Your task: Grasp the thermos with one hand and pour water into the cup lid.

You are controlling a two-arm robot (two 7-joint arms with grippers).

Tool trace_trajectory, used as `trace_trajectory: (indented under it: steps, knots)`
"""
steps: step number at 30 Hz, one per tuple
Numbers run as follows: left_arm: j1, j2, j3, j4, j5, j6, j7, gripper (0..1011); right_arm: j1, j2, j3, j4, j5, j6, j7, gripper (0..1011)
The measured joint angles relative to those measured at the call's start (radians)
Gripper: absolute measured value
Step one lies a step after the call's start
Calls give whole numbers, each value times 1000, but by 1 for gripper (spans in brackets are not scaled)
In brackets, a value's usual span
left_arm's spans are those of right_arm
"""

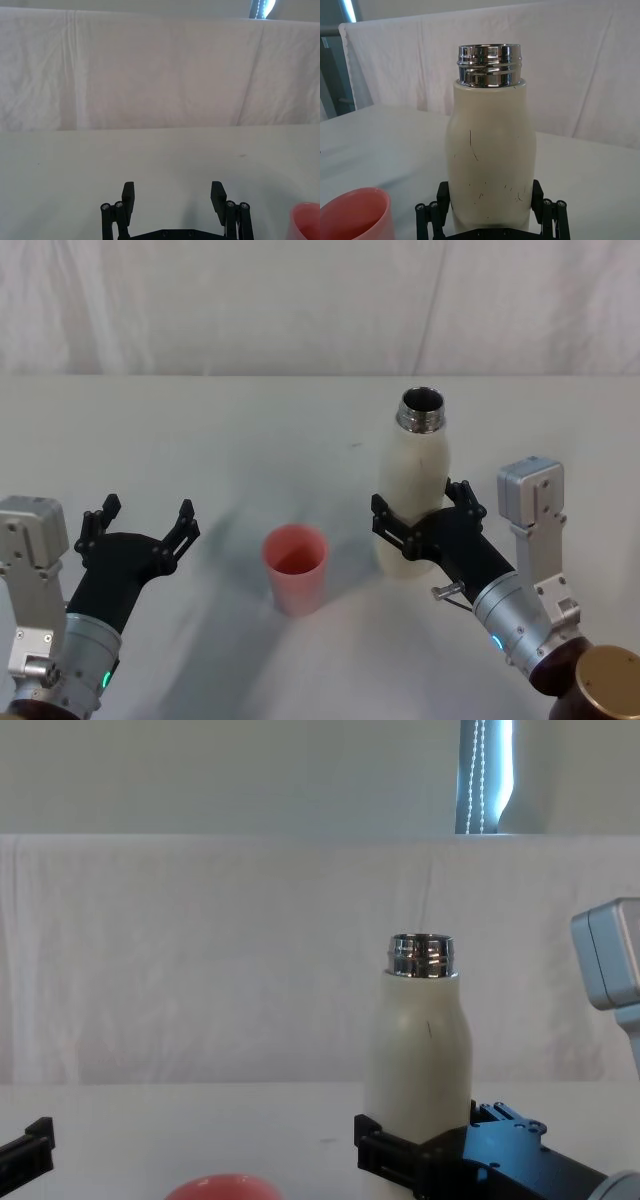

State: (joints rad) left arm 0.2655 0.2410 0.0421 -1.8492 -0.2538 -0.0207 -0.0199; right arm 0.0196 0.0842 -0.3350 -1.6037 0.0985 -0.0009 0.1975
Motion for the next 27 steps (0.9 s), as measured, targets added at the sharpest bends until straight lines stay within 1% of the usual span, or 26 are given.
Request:
trace_trajectory:
  steps: [6,9,16,27]
  knots:
    - [0,0,0,0,0,0,0,1001,3,-2,-1,6,4,-6,-1,1001]
    - [0,0,0,0,0,0,0,1001,3,-3,-1,6,3,-7,-5,968]
    - [0,0,0,0,0,0,0,1001,2,-6,-1,0,4,3,-11,959]
    - [0,0,0,0,0,0,0,1001,-2,10,-5,-65,-11,25,-12,958]
